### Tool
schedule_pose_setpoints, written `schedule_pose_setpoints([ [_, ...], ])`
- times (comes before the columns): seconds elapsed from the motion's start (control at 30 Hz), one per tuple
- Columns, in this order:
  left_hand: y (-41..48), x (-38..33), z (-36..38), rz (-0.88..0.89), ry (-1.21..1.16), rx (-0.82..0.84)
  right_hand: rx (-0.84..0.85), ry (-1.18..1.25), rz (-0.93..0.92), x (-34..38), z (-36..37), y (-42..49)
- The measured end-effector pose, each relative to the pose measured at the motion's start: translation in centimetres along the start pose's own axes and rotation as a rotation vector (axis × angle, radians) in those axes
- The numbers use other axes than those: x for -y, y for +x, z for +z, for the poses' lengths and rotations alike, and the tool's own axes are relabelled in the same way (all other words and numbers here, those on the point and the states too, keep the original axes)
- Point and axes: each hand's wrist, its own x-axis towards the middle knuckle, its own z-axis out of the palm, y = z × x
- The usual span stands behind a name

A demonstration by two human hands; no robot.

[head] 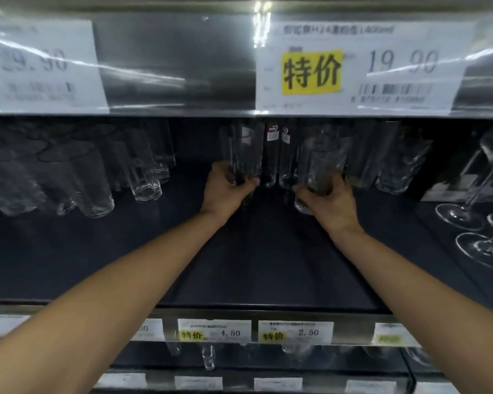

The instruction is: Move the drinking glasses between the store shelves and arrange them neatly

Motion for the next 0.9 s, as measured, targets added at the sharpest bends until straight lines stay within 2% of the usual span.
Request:
schedule_pose_setpoints([
  [0.17, -5.4, -2.2, -2.8, -0.123, 0.007, 0.165, 0.305, 0.065, 0.051, 1.5, -2.5, -1.9],
  [0.23, -8.0, -3.4, -4.6, -0.174, -0.080, 0.249, 0.341, 0.203, 0.083, 2.2, -2.9, -3.5],
  [0.33, -11.7, -4.6, -7.9, -0.244, -0.286, 0.285, 0.387, 0.437, 0.149, 4.7, -2.9, -6.9],
  [0.5, -16.9, -4.1, -13.8, -0.203, -0.396, 0.130, 0.656, 0.649, 0.256, 9.2, -0.4, -13.4],
  [0.63, -20.7, -4.1, -18.7, -0.269, -0.607, 0.036, 0.771, 0.755, 0.325, 12.0, 3.5, -18.0],
  [0.9, -26.6, -2.9, -29.6, -0.197, -0.715, -0.146, 1.071, 0.887, 0.311, 18.0, 12.2, -25.8],
])
